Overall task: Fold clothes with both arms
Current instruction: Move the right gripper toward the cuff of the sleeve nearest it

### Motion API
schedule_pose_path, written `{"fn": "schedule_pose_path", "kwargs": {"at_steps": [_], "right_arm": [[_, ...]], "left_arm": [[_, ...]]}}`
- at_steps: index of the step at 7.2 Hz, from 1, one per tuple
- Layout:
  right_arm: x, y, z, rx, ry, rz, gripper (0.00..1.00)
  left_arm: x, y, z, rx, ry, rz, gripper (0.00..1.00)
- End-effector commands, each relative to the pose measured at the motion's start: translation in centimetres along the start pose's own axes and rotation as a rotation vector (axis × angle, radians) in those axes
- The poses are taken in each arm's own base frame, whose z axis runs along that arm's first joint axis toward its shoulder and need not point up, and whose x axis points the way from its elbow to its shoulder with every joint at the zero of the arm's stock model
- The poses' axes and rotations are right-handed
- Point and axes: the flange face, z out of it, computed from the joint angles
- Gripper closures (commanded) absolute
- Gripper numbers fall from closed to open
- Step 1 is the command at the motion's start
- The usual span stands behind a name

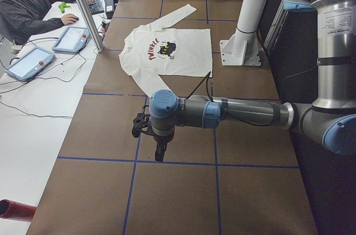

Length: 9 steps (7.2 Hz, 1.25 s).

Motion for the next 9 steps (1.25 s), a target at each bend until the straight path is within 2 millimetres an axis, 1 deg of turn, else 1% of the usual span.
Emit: {"fn": "schedule_pose_path", "kwargs": {"at_steps": [1,3,4,5,6,7,8,9], "right_arm": [[-0.2,-0.3,-0.3,0.005,0.000,-0.005,0.00],[-1.3,-1.9,-1.5,0.032,0.001,-0.031,0.00],[-2.6,-3.6,-2.9,0.062,0.001,-0.056,0.00],[-4.5,-5.8,-4.9,0.109,0.002,-0.103,0.00],[-6.4,-7.8,-6.5,0.198,0.007,-0.194,0.00],[-7.2,-8.4,-7.2,0.269,-0.005,-0.253,0.00],[-8.0,-8.2,-7.6,0.283,-0.056,-0.278,0.00],[-8.2,-8.1,-7.4,0.273,-0.102,-0.279,0.00]], "left_arm": [[0.4,-0.4,-0.3,0.007,-0.001,0.010,0.00],[1.0,-0.6,-0.9,0.023,0.000,0.027,0.00],[1.7,-1.5,-1.6,0.085,0.001,0.090,0.00],[2.5,-2.0,-2.5,0.170,-0.018,0.175,0.00],[2.5,-3.7,-2.8,0.235,-0.030,0.235,0.00],[3.0,-5.4,-3.5,0.297,-0.036,0.298,0.00],[3.4,-5.8,-3.9,0.337,-0.025,0.346,0.00],[2.9,-6.4,-3.3,0.344,-0.025,0.346,0.00]]}}
